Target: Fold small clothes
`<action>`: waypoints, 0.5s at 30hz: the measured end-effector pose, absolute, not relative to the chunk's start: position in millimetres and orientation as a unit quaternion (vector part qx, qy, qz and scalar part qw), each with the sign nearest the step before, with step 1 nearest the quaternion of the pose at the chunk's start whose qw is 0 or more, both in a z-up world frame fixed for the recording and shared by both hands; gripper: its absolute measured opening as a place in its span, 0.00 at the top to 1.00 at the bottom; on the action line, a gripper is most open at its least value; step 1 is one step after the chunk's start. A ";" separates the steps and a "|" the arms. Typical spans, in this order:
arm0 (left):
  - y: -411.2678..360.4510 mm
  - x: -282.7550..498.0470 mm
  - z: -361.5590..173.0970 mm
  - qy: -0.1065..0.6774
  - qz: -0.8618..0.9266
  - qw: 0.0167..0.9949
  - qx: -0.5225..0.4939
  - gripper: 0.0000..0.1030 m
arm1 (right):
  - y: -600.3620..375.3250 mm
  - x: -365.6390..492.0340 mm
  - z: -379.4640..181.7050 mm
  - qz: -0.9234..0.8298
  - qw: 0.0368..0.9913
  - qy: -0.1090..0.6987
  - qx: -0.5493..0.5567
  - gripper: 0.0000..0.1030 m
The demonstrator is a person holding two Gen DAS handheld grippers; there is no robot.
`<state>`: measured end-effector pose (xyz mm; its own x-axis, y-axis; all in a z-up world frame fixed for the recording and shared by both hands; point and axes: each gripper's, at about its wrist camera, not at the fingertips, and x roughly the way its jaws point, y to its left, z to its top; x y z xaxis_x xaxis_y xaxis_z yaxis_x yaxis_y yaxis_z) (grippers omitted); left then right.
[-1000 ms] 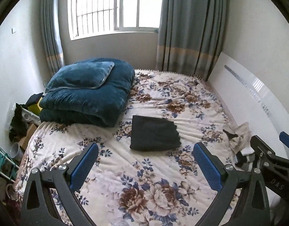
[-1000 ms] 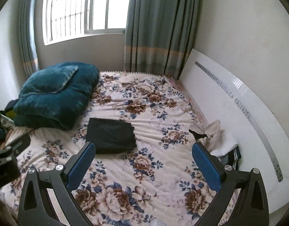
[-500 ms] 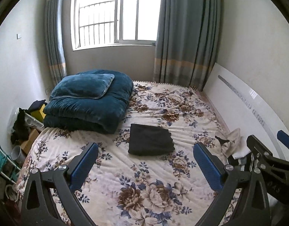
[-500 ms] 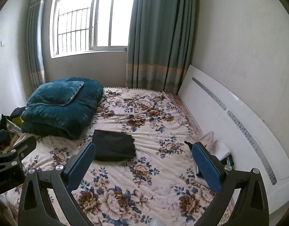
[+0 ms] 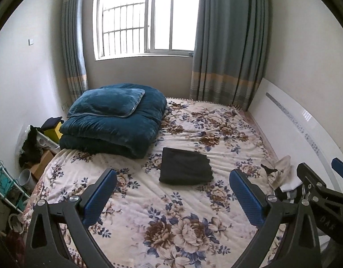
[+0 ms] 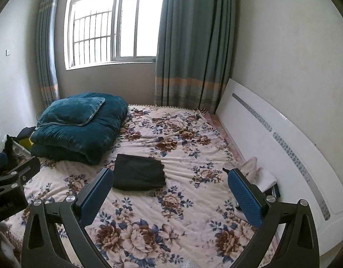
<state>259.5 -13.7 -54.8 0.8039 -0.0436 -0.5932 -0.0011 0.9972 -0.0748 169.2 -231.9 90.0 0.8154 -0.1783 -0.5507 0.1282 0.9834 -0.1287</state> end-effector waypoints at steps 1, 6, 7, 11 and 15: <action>-13.5 259.1 -55.1 0.314 -0.011 0.949 -0.036 0.00 | -231.5 167.3 90.0 -0.081 0.952 0.292 -0.040 0.00; -11.3 258.2 -56.4 0.316 -0.008 0.948 -0.035 0.00 | -230.0 169.8 89.0 -0.076 0.952 0.294 -0.040 0.00; -11.0 258.8 -56.6 0.316 -0.009 0.948 -0.035 0.00 | -230.3 170.4 89.1 -0.075 0.952 0.294 -0.039 0.00; -10.9 258.0 -57.2 0.315 -0.005 0.948 -0.032 0.00 | -230.1 168.3 90.2 -0.073 0.953 0.292 -0.038 0.00; -13.3 258.3 -56.1 0.315 -0.004 0.949 -0.030 0.00 | -231.0 167.1 90.1 -0.069 0.953 0.292 -0.034 0.00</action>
<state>258.3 -13.3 -56.1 0.8020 -0.0264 -0.5967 -0.0109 0.9982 -0.0588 167.1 -231.0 90.1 0.8196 -0.1521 -0.5524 0.1126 0.9881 -0.1049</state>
